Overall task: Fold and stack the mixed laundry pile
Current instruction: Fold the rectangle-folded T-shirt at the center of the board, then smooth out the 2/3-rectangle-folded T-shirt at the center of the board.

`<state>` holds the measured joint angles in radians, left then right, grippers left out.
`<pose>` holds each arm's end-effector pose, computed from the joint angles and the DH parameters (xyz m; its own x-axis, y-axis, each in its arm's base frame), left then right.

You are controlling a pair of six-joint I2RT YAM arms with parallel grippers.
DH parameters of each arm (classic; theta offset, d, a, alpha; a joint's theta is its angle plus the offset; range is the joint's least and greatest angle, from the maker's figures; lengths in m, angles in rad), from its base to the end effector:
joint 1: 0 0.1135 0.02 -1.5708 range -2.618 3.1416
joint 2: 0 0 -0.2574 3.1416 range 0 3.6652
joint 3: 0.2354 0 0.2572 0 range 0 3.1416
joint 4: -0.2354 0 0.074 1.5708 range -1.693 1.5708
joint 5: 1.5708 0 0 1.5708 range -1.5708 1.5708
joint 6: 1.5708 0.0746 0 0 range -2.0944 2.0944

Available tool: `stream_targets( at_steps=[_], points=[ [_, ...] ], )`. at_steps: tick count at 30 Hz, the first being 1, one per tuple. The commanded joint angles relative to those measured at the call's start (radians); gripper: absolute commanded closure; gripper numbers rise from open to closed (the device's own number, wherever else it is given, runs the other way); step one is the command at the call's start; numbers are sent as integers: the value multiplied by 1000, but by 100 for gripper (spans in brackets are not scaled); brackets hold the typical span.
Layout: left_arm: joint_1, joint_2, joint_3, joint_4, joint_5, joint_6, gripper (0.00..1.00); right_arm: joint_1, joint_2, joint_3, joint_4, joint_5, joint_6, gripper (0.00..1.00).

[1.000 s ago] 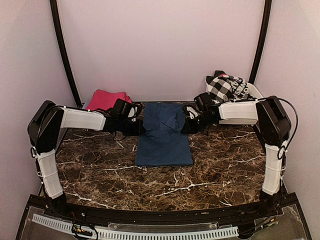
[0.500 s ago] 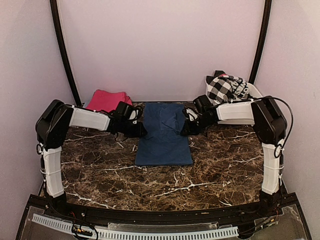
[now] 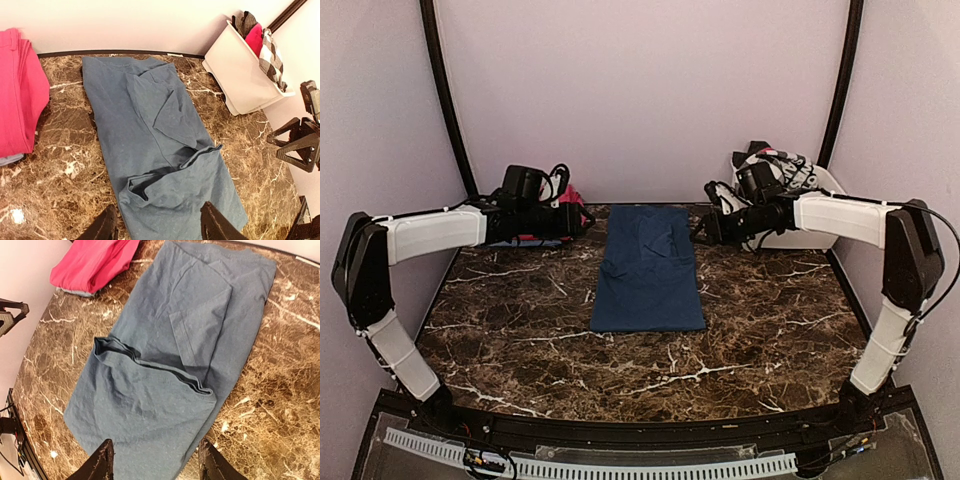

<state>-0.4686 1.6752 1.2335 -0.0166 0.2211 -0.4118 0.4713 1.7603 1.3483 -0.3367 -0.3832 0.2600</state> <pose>0.3764 -0.2089 0.2519 -0.6083 -0.1297 -0.7830 0.4066 0.7963 -0.4479 0.3674 0.2185 0.2236 -0.7571 -0.1182 -0.6425 -0.4869 0.7579 0.4343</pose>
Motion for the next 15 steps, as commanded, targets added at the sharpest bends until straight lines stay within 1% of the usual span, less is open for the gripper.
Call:
stream_targets(
  at_steps=[1,6,10,15],
  points=[
    [-4,8,-82,-3,39,-20,45,-1,62,-16,15,-18,-38,46],
    [-3,86,-43,-6,61,-5,47,-5,176,52,22,7,-52,48],
    [-2,142,-4,-10,54,5,48,-13,257,122,16,9,-60,52],
    [0,221,56,-37,53,9,49,-21,327,178,4,14,-73,53]
  ],
)
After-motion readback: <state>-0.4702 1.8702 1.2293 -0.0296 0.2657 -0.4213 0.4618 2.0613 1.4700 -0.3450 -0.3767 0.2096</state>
